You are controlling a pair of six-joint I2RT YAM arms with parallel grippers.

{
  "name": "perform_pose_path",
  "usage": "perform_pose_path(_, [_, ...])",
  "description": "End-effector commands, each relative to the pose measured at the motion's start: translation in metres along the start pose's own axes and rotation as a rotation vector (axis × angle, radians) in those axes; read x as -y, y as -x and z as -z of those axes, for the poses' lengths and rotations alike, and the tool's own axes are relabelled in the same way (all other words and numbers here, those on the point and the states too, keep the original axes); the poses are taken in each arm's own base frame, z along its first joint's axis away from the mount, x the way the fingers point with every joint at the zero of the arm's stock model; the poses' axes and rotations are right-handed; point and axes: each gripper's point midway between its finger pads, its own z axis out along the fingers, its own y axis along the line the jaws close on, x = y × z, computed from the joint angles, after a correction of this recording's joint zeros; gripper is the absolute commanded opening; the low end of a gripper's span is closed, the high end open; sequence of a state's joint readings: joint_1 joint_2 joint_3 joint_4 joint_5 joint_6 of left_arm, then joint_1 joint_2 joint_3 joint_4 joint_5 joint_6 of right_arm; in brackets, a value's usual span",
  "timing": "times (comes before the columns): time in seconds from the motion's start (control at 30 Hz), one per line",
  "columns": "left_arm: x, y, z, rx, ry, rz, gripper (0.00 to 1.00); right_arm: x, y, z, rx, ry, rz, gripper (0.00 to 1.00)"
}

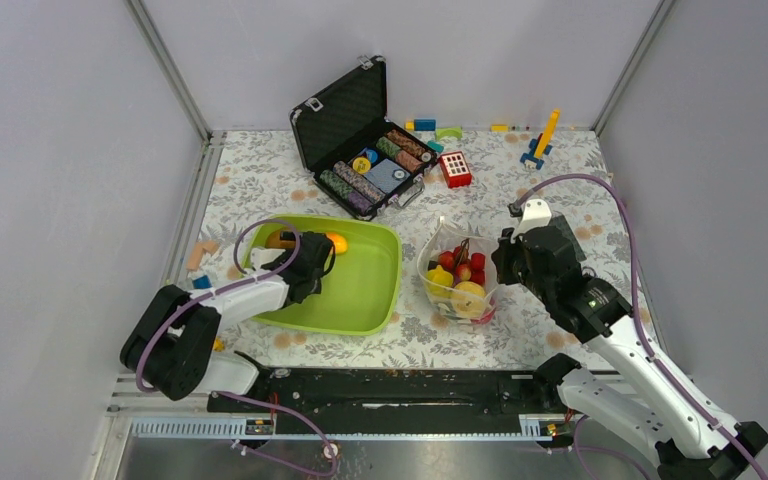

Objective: Place the food in the zip-top bag and seal the zipper
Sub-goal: Pick up the fake fruit from the bin.

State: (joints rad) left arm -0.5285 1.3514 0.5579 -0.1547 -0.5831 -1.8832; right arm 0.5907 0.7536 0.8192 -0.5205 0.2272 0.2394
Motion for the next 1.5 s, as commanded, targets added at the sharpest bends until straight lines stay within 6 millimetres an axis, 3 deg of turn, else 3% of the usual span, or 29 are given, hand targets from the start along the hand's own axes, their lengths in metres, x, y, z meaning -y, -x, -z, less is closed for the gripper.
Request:
perform_pose_path(0.0, [0.03, 0.001, -0.005, 0.029, -0.061, 0.088, 0.99, 0.007, 0.009, -0.002, 0.035, -0.039, 0.004, 0.06])
perform_pose_path(0.5, [0.031, -0.003, -0.02, 0.061, -0.013, 0.101, 0.98, 0.013, 0.01, -0.001, 0.052, -0.072, -0.005, 0.05])
perform_pose_path(0.8, [0.027, -0.007, -0.029, 0.062, 0.009, 0.101, 0.9, 0.014, 0.011, 0.0, 0.061, -0.077, -0.009, 0.05])
perform_pose_path(1.17, [0.028, -0.003, -0.036, 0.067, 0.029, 0.094, 0.87, 0.015, 0.011, -0.001, 0.061, -0.084, -0.006, 0.05])
perform_pose_path(1.47, [0.031, -0.015, -0.047, -0.004, 0.059, 0.039, 0.82, 0.017, 0.011, -0.001, 0.062, -0.09, -0.006, 0.05])
